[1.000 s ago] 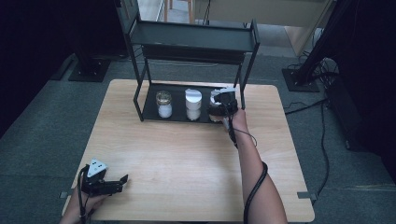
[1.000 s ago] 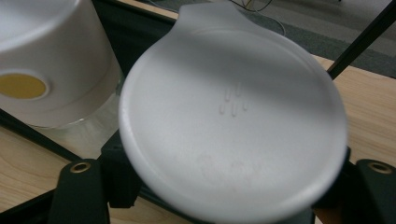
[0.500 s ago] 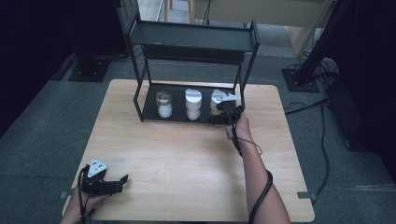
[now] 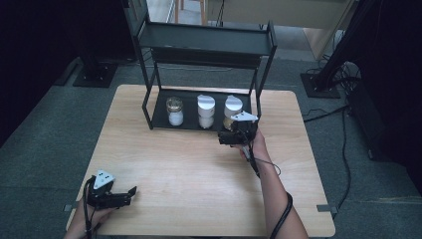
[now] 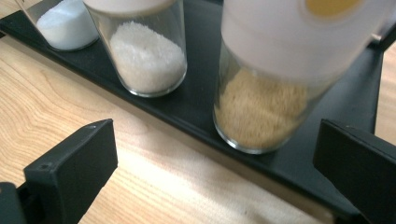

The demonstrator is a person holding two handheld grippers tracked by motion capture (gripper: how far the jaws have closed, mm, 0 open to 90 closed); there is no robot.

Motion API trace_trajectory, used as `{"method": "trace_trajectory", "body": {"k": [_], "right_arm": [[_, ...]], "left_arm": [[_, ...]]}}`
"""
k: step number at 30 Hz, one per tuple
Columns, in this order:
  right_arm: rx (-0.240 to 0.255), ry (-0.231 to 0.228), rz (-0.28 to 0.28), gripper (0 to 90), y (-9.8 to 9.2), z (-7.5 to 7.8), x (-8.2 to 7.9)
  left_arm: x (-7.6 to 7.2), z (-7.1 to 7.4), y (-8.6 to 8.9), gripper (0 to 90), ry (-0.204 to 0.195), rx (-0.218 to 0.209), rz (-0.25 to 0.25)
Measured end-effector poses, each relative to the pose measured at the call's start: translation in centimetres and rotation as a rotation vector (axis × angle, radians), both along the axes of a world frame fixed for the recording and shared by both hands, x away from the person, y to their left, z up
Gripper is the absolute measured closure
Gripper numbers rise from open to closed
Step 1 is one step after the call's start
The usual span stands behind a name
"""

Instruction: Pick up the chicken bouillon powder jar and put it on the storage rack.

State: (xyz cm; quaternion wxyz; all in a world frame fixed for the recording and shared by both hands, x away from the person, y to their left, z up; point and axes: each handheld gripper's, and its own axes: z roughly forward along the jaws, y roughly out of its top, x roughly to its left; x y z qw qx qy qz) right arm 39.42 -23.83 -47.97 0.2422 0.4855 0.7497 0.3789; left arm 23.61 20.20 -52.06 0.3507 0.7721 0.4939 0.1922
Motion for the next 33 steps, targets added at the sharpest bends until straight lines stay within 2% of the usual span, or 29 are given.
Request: {"method": "trace_trajectory", "body": {"k": [7, 10, 17, 23, 29, 33], "right_arm": [[0.018, -0.014, -0.011, 0.0, -0.9, -1.3, -1.4], [0.062, -0.022, -0.016, 0.0, -1.6, -1.7, -2.0], [0.117, -0.036, -0.007, 0.0, -3.0, -2.5, -3.4], [0.082, -0.023, -0.022, 0.0, -3.7, -3.3, -4.3], [0.074, -0.009, -0.039, 0.0, -4.7, -4.1, -5.2], [0.073, -0.019, -0.044, 0.0, -5.1, -4.1, -5.8]], "left_arm": [[0.0, 0.0, 0.0, 1.7, 0.001, 0.002, 0.0], [0.0, 0.0, 0.0, 1.7, 0.001, 0.004, -0.001], [0.0, 0.0, -0.1, 1.7, 0.001, 0.008, -0.002], [0.0, 0.0, -0.1, 1.7, 0.001, 0.008, -0.002], [0.0, 0.0, -0.1, 1.7, 0.0, 0.013, -0.004], [0.0, 0.0, -0.1, 1.7, -0.001, 0.015, -0.003]]}}
